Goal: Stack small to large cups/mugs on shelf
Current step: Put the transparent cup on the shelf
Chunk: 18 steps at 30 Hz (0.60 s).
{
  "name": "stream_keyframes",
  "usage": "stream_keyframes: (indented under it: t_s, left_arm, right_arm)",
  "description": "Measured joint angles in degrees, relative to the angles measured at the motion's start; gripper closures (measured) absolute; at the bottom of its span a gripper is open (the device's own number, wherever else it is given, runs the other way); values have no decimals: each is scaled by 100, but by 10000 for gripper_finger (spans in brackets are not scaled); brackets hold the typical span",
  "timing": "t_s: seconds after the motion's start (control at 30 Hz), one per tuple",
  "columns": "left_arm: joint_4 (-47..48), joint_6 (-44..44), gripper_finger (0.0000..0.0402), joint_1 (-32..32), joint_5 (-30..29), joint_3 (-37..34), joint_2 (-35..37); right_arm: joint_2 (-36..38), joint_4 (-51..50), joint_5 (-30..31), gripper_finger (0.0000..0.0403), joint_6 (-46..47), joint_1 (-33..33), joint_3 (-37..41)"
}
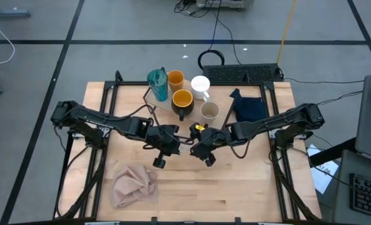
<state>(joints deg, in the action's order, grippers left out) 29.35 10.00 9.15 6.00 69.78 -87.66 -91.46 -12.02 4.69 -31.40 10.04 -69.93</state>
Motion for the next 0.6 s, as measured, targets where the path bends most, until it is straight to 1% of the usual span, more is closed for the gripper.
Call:
stream_keyframes:
  t_s: [0.13, 0.4, 0.5, 0.6]
  left_arm:
    - [-9, 0, 400, 0, 0, 0, 0]
    - [-5, -7, 400, 0, -8, 0, 0]
    - [-5, -12, 399, 0, -20, 0, 0]
    - [-1, -13, 399, 0, -46, 0, 0]
  right_arm:
    - [-127, -5, 0, 138, -7, 2, 4]
    - [-110, -3, 0, 140, 67, 7, 4]
    - [-111, -45, 2, 152, 70, 15, 4]
    - [-109, -53, 4, 174, 72, 15, 4]
